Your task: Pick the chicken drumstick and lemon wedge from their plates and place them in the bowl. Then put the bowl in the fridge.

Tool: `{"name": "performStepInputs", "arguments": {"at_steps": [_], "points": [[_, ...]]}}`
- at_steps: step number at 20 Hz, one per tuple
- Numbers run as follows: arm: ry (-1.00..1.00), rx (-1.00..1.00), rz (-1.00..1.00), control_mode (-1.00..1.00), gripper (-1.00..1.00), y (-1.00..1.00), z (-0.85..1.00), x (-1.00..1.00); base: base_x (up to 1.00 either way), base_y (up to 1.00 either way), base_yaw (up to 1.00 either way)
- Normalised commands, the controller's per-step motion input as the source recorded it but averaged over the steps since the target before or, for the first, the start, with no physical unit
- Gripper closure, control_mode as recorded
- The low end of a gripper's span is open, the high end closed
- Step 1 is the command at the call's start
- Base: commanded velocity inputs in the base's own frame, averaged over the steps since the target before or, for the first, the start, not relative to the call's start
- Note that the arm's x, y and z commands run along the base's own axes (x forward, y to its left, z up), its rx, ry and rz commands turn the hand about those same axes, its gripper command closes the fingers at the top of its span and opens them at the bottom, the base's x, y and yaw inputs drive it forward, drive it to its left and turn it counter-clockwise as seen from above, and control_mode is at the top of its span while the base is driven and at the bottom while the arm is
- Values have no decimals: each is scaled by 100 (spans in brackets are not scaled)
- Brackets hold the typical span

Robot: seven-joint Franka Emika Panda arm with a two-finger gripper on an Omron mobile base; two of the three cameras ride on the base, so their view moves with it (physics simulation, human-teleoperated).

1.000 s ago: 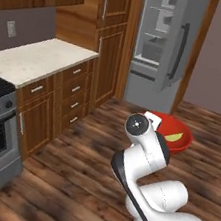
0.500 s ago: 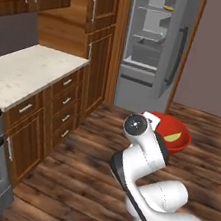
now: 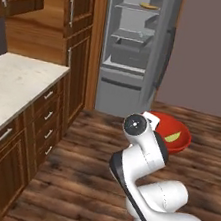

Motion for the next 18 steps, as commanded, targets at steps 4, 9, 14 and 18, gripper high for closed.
{"name": "performStepInputs", "arguments": {"at_steps": [4, 9, 14, 18], "points": [[0, 0, 0, 100, 100, 0, 0, 0, 79, 36, -27], [0, 0, 0, 100, 100, 0, 0, 0, 74, 37, -31], [0, 0, 0, 100, 100, 0, 0, 0, 60, 49, -25], [0, 0, 0, 100, 100, 0, 0, 0, 61, 54, -6]]}}
